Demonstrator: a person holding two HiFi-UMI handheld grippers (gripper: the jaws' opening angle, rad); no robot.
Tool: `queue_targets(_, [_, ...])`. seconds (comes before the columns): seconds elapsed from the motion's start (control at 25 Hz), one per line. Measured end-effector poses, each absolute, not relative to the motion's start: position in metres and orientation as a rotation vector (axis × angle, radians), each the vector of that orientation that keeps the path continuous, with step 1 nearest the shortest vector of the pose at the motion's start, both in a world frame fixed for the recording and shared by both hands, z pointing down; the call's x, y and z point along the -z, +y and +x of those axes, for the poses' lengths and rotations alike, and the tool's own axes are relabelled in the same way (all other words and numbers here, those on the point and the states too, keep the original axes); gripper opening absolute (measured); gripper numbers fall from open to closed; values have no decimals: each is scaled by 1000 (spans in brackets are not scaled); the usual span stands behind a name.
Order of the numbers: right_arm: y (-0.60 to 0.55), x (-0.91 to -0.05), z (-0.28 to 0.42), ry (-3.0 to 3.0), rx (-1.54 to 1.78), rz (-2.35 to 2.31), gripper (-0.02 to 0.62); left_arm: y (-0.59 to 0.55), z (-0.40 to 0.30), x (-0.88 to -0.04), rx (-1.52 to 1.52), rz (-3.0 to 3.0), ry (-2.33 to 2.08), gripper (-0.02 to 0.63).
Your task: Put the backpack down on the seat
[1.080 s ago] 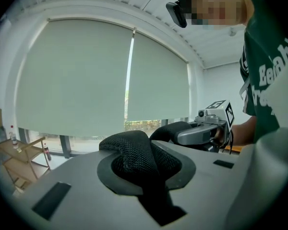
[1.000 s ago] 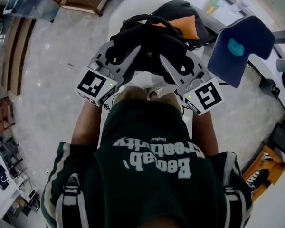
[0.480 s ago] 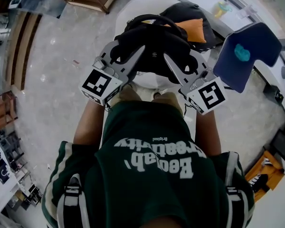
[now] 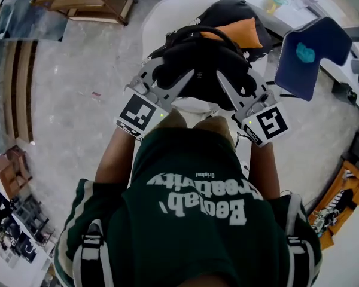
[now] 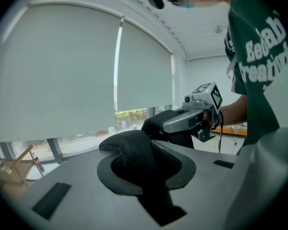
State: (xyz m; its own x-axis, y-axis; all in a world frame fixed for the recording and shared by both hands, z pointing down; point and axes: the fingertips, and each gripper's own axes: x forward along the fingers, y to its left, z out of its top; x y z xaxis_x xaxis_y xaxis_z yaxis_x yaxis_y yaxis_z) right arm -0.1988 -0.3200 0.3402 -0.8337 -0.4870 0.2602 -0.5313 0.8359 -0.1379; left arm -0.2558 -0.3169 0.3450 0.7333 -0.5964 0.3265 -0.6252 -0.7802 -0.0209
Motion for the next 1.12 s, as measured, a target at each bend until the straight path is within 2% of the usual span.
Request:
queue_targets(0.36, [-336, -369, -247, -2676, -436, 1091, 72, -334, -306, -368, -493, 2932, -687, 89])
queue_targets(0.72, [-358, -389, -264, -2660, -440, 983, 72, -371, -322, -386, -458, 2861, -763, 89])
queue_targets(1.12, [-393, -471, -274, -2630, -584, 828, 72, -406, -331, -477, -503, 2653, -817, 91])
